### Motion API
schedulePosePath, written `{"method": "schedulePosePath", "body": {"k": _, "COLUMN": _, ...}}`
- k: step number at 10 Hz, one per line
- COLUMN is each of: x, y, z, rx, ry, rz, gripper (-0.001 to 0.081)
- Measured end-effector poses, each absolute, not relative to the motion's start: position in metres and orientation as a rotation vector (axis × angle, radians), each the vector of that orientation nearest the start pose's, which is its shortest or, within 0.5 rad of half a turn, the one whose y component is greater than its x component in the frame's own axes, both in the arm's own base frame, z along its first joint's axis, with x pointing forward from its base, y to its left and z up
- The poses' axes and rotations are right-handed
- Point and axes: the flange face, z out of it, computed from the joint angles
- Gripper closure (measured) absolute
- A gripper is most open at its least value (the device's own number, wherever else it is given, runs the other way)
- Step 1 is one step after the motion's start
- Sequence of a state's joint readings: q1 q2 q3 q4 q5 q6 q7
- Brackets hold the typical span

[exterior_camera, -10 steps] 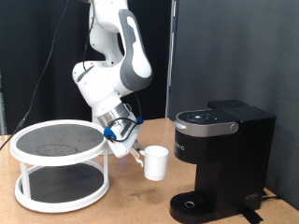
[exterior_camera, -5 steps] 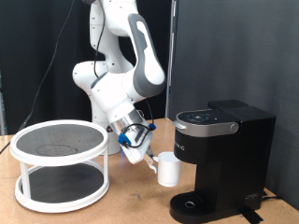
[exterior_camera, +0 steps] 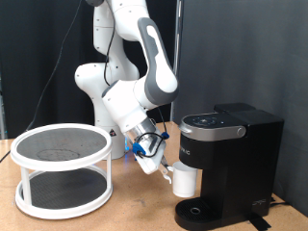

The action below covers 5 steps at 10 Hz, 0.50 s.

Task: Make a cup of coffee with the keurig machine

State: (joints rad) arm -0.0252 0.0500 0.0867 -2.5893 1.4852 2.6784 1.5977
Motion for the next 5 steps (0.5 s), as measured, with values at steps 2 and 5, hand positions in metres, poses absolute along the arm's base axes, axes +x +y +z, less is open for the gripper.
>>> {"method": "schedulePosePath", "body": {"k": 2, "x": 0.43, "y": 0.001, "z": 0.227, "rx": -0.325, "ry": 2.57, "rz": 0.62, "gripper": 0.0805}}
{"method": "schedulePosePath", "body": {"k": 5, "x": 0.435, "y": 0.007, "z": 0.217, "rx": -0.337, "ry": 2.579, "rz": 0.621, "gripper": 0.0805}}
